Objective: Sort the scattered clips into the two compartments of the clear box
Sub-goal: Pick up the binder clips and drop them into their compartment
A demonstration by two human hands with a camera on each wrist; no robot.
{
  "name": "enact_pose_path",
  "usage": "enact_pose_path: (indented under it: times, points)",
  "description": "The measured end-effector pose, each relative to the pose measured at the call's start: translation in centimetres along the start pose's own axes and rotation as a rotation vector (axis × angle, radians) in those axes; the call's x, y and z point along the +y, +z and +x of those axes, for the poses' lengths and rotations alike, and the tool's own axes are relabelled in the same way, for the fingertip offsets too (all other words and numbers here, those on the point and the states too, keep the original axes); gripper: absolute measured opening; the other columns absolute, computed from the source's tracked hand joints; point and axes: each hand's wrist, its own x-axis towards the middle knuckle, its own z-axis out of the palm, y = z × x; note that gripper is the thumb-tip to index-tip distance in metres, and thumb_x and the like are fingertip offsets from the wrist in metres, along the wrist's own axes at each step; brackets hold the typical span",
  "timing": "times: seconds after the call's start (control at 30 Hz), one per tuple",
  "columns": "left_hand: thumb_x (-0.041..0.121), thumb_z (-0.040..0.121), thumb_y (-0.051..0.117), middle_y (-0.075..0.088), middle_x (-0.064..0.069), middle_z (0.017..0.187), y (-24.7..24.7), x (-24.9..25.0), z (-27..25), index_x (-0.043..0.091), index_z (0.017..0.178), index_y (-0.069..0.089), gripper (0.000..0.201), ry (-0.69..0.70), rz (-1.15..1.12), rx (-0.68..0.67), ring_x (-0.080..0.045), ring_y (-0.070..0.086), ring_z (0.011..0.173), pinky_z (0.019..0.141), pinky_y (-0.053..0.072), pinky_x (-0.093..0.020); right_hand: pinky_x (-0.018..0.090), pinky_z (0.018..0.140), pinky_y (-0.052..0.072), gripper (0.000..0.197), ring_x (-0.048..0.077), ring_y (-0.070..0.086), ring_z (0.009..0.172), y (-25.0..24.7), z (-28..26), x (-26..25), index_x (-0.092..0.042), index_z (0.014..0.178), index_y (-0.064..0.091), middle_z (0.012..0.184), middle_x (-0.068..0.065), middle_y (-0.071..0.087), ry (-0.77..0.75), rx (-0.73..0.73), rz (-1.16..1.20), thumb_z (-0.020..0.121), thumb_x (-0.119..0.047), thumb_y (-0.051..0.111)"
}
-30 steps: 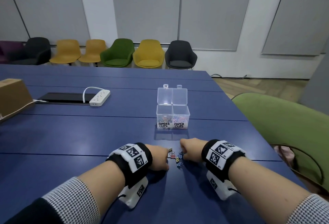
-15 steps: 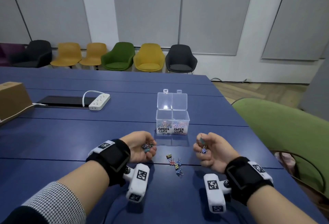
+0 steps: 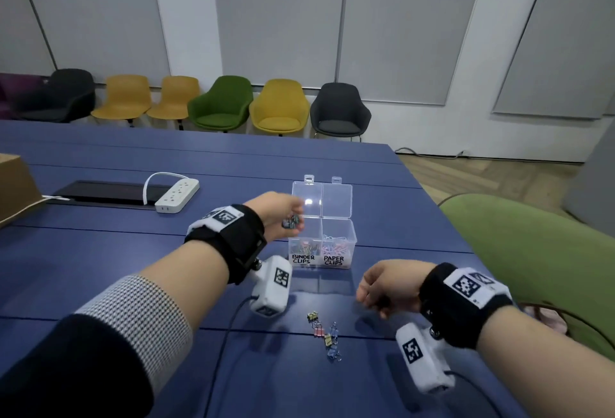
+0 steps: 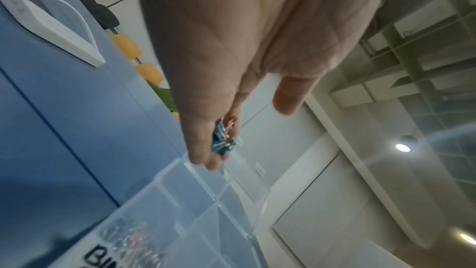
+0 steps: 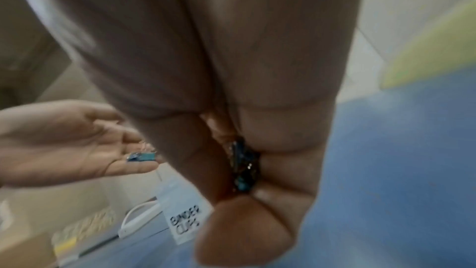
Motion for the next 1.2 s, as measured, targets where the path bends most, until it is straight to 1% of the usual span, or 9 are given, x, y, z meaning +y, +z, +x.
enact_pose_path:
  times: [0.1,0.17,0.27,0.47,0.63,0.73,0.83,0.97,1.2]
  points:
    - [0.037,0.097,0.049,0.051,-0.008,0.088,0.8,1.1,1.2,0.008,0.129,0.048,0.043,0.06,-0.049,0.025,-0.017,0.048,0.071,0.068,0.041,-0.025,0.021,0.049,0.046,0.026,0.011,0.048,0.049,-1.2,0.3,-3.5,-0.01,0.076,0.056,0.064,0.004,0.052,-0.049,0.109,-0.439,0.087,0.008,0.042]
    - [0.043,0.098,0.044,0.053,-0.013,0.122,0.7,0.7,2.0,0.007,0.144,0.036,0.059,0.076,0.061,0.044,-0.023,0.055,0.107,0.096,0.04,-0.032,0.017,0.05,0.045,0.017,0.008,0.049,0.053,-1.7,0.7,-6.2,-0.009,0.095,0.062,0.067,-0.001,0.051,-0.117,0.218,-0.621,0.089,-0.001,0.048]
    - [0.042,0.099,0.041,0.052,-0.014,0.111,0.0,-0.1,2.2,0.007,0.111,0.053,0.038,0.127,0.059,0.096,-0.025,0.05,0.104,0.106,0.032,-0.035,0.018,0.054,0.045,0.028,0.009,0.051,0.056,-2.0,2.5,-9.7,0.004,0.115,0.061,0.068,-0.001,0.052,-0.231,0.296,-0.55,0.091,-0.003,0.048]
    - [0.015,0.093,0.048,0.057,-0.002,0.075,-1.7,-2.6,0.2,0.014,0.072,0.054,0.022,0.308,0.132,0.191,-0.017,0.05,0.061,0.055,0.037,-0.024,0.02,0.057,0.044,0.037,0.021,0.054,0.077,-0.8,4.2,-14.1,-0.001,0.125,0.056,0.089,0.005,0.055,-0.315,0.347,-0.474,0.088,-0.002,0.051]
    - [0.006,0.089,0.059,0.059,0.0,0.073,-2.3,-5.7,-1.2,0.014,0.077,0.058,0.014,0.345,0.586,-0.027,-0.006,0.053,0.057,0.054,0.047,-0.022,0.041,0.073,0.057,0.021,0.034,0.069,0.09,-0.6,3.1,-11.8,0.0,0.103,0.062,0.093,0.019,0.065,-0.306,0.417,-0.476,0.09,0.001,0.045]
    - [0.018,0.081,0.073,0.062,0.004,0.091,-1.6,-6.6,-1.7,0.019,0.094,0.06,0.019,0.355,0.907,-0.204,-0.005,0.058,0.069,0.069,0.05,-0.02,0.033,0.055,0.059,0.004,0.03,0.069,0.072,-0.2,1.2,-8.3,-0.006,0.089,0.06,0.084,0.019,0.068,-0.242,0.277,-0.404,0.088,-0.006,0.057]
    - [0.033,0.072,0.08,0.057,0.005,0.118,-0.1,-7.5,-2.0,0.025,0.116,0.056,0.051,0.325,1.136,-0.347,-0.013,0.058,0.097,0.086,0.05,-0.026,0.025,0.044,0.054,0.025,0.025,0.066,0.062,1.4,-0.7,-4.8,-0.006,0.101,0.059,0.09,0.018,0.07,-0.137,0.079,-0.524,0.082,-0.015,0.07]
    - [0.035,0.068,0.082,0.057,-0.002,0.116,2.3,-8.5,-2.6,0.019,0.121,0.055,0.062,0.34,1.305,-0.424,-0.019,0.058,0.096,0.085,0.05,-0.028,0.03,0.065,0.056,0.054,0.021,0.063,0.078,5.1,-2.3,-2.0,-0.017,0.116,0.054,0.099,-0.001,0.06,-0.179,0.077,-0.773,0.072,-0.033,0.079]
    - [0.017,0.078,0.068,0.064,-0.014,0.105,3.4,-9.1,-3.1,0.008,0.101,0.063,0.025,0.347,1.401,-0.315,-0.029,0.06,0.097,0.077,0.046,-0.028,0.034,0.087,0.047,0.035,0.034,0.059,0.109,9.0,-1.0,-0.9,-0.009,0.121,0.054,0.123,0.016,0.056,-0.252,0.247,-0.853,0.087,-0.016,0.058]
